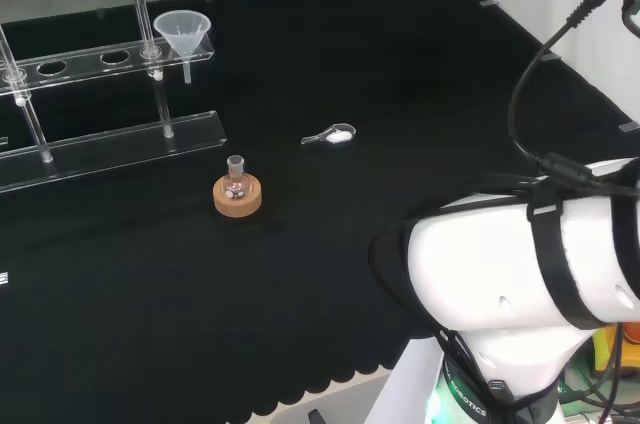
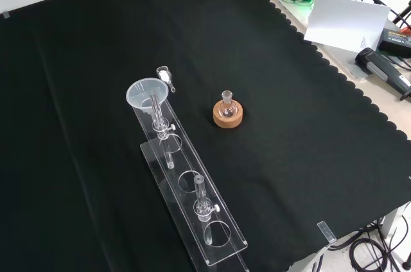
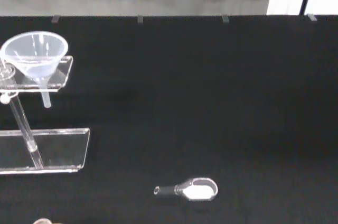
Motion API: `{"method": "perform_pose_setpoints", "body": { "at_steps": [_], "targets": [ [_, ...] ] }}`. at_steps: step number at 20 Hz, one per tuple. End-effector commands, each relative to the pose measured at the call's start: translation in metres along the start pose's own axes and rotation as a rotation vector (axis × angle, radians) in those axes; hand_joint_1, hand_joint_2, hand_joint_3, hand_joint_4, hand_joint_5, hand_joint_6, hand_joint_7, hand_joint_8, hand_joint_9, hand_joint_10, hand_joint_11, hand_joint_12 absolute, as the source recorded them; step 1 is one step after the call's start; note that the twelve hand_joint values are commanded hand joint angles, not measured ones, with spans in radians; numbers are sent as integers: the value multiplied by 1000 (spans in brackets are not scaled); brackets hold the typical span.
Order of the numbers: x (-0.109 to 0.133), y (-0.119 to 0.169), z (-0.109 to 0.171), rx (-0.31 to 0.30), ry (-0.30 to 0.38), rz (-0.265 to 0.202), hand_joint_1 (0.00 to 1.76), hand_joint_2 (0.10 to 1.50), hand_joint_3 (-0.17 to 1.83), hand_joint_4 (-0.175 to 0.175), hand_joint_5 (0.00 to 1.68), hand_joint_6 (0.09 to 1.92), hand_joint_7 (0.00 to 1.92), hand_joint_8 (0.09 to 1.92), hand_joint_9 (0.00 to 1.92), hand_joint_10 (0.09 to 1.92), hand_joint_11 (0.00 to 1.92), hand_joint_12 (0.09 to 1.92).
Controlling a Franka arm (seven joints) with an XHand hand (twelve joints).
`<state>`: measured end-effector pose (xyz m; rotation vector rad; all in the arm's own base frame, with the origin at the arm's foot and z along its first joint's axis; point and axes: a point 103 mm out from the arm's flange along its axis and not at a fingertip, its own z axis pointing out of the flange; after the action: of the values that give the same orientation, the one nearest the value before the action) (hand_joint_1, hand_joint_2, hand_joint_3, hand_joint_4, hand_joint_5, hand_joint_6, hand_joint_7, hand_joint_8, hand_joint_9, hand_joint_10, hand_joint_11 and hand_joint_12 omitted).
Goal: Pick up the funnel from the transparent funnel stand.
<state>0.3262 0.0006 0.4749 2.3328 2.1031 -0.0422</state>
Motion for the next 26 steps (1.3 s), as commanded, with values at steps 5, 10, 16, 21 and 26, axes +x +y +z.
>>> {"method": "perform_pose_setpoints", "body": {
  "at_steps": [5, 10, 16, 21, 26],
  "targets": [
    [17, 47, 19, -4, 8, -61, 175, 695, 14, 78, 0, 87, 16, 226, 12, 311, 0, 887],
    [27, 81, 37, 12, 20, -100, 185, 678, 2, 87, 0, 87, 0, 87, 0, 87, 0, 87],
    [41, 115, 58, 2, 41, -129, 190, 663, -4, 81, 0, 87, 0, 87, 0, 87, 0, 87],
    [52, 135, 66, 1, 72, -141, 192, 658, -7, 65, 0, 87, 0, 87, 0, 87, 0, 87],
    [64, 153, 71, 14, 73, -167, 197, 652, -9, 55, 0, 87, 0, 87, 0, 87, 12, 87]
  ]
}}
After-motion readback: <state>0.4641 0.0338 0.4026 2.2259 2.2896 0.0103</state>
